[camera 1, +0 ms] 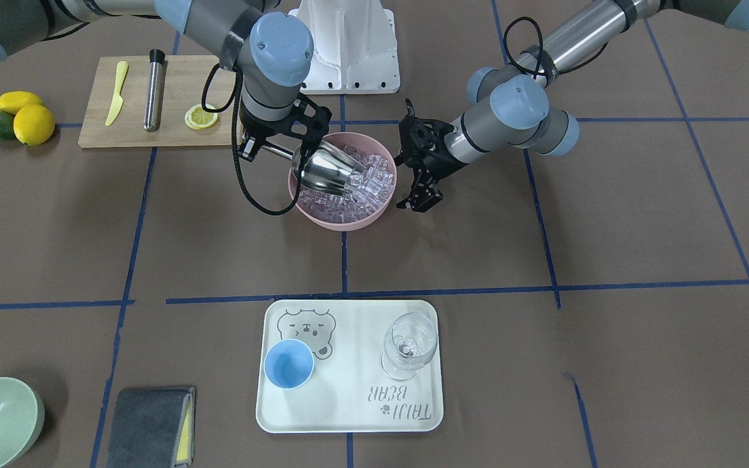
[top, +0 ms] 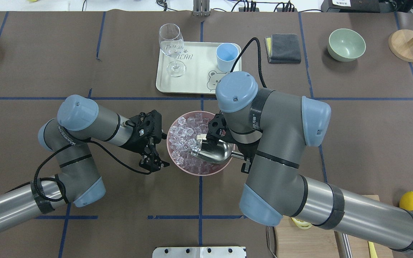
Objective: Put ice in cup with scoop
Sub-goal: 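Dig the scoop into the ice cubes and lift a scoopful with the right gripper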
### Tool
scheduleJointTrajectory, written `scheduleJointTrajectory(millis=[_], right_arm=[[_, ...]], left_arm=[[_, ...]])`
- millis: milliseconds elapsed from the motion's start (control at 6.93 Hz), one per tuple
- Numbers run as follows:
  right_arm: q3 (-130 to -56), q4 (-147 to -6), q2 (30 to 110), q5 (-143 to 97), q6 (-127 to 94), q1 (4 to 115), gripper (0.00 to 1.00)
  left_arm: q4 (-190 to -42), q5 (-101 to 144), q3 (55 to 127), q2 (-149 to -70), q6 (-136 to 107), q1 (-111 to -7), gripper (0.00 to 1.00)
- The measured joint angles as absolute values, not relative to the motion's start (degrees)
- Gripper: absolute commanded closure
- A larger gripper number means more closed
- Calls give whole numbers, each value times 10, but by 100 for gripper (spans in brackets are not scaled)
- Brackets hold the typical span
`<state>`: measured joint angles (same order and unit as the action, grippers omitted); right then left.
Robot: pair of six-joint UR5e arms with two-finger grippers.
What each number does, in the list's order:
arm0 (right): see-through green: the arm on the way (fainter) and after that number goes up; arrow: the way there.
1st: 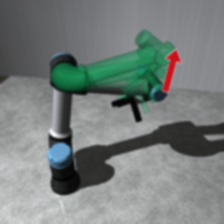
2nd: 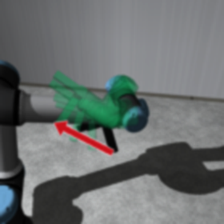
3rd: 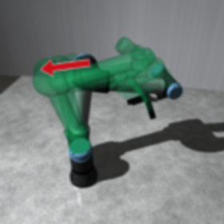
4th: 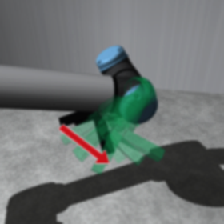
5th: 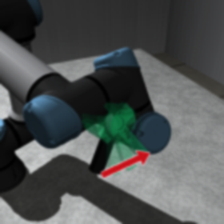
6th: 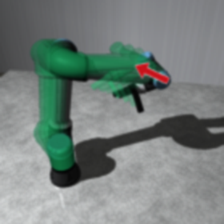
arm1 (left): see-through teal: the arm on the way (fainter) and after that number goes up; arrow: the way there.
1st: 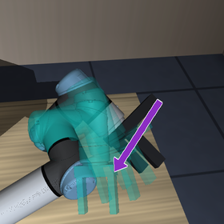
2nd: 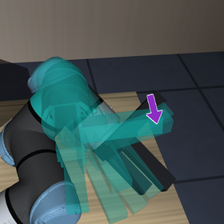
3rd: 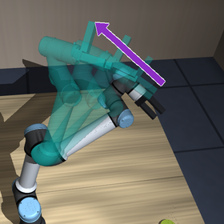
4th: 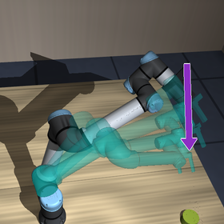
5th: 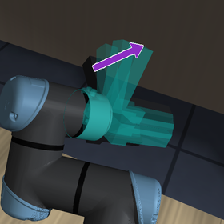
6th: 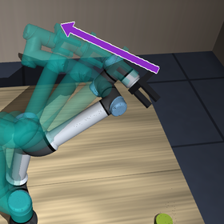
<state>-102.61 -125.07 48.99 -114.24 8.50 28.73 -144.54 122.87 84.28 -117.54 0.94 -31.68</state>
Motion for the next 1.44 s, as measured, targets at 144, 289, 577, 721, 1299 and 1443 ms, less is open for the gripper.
scheduleJointTrajectory(millis=[144, 289, 577, 721, 1299, 1443], right_arm=[[-1027, -1239, 495, -1151, 82, 290, 100], [-1030, -1234, 497, -1156, 79, 291, 100], [-1043, -1190, 519, -1159, 61, 293, 100], [-1051, -1153, 539, -1165, 50, 293, 100], [-1070, -1113, 560, -1176, 15, 294, 100], [-1074, -1088, 569, -1175, 1, 294, 100]], left_arm=[[-1445, 1229, 843, -1175, 10, -317, 0], [-1445, 1229, 843, -1175, 10, -318, 0], [-1446, 1229, 843, -1175, 10, -322, 0], [-1446, 1229, 843, -1175, 10, -325, 0], [-1446, 1230, 845, -1175, 11, -330, 0], [-1446, 1231, 845, -1175, 11, -331, 0]])
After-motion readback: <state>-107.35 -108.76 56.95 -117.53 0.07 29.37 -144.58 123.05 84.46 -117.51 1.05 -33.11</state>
